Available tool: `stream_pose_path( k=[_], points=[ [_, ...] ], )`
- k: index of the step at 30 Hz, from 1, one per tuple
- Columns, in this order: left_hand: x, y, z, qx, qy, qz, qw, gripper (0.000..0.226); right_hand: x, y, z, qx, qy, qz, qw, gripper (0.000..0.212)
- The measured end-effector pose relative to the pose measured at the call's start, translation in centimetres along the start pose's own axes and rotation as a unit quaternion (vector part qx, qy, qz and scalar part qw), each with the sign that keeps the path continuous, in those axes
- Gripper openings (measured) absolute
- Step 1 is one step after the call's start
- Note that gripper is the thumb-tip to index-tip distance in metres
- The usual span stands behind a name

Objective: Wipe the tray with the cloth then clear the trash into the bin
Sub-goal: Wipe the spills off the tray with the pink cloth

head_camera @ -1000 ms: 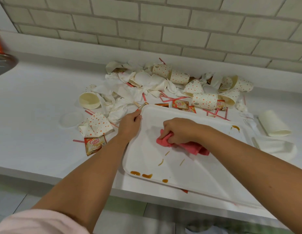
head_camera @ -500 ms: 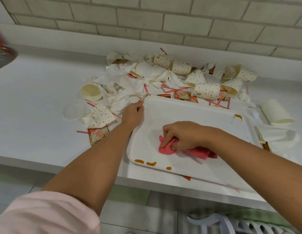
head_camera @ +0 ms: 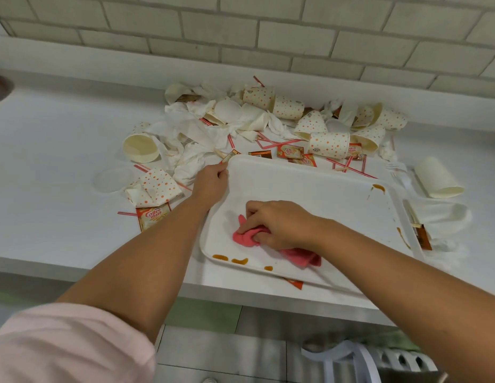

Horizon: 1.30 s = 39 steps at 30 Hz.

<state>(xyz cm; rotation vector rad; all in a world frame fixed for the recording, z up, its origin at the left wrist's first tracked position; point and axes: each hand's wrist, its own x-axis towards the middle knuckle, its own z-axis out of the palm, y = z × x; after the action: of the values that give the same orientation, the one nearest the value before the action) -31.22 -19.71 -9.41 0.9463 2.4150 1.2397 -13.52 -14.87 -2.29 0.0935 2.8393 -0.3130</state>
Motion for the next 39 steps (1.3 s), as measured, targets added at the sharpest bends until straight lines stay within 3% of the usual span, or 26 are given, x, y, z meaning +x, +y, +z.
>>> stream_pose_path(
  k=[5,8,17,20,26,32,36,39],
  points=[
    [0.1,0.1,0.1,-0.010,0.005,-0.013,1.000,0.035,-2.8,1.7,-1.6,0.005,-0.110,0.014,0.994,0.039],
    [0.1,0.1,0.3,-0.008,0.019,-0.021,1.000,0.036,-3.3,1.1,-1.4,0.019,-0.135,0.005,0.991,0.039],
    [0.0,0.0,0.5,-0.008,0.022,-0.012,1.000,0.037,-0.8,-1.5,1.5,0.029,0.016,-0.014,0.999,0.034],
    [-0.1,-0.2,0.4,-0.006,0.022,-0.009,1.000,0.037,-1.3,-1.2,1.4,0.036,0.011,0.000,0.999,0.034],
    [-0.2,-0.1,0.6,-0.012,0.027,-0.018,0.999,0.036,-2.6,-0.1,-0.4,-0.001,-0.085,-0.026,0.996,0.037],
    [-0.2,-0.1,0.4,-0.016,0.018,-0.028,0.999,0.038,-0.1,-2.6,0.8,0.002,-0.011,-0.058,0.998,0.034],
    [-0.2,-0.2,0.3,-0.005,0.009,-0.007,1.000,0.038,0.4,-3.5,1.9,0.001,0.045,-0.027,0.999,0.032],
    [-0.3,-0.2,0.3,-0.006,0.013,-0.006,1.000,0.037,-0.1,-2.4,1.2,-0.005,0.032,0.006,0.999,0.030]
  ],
)
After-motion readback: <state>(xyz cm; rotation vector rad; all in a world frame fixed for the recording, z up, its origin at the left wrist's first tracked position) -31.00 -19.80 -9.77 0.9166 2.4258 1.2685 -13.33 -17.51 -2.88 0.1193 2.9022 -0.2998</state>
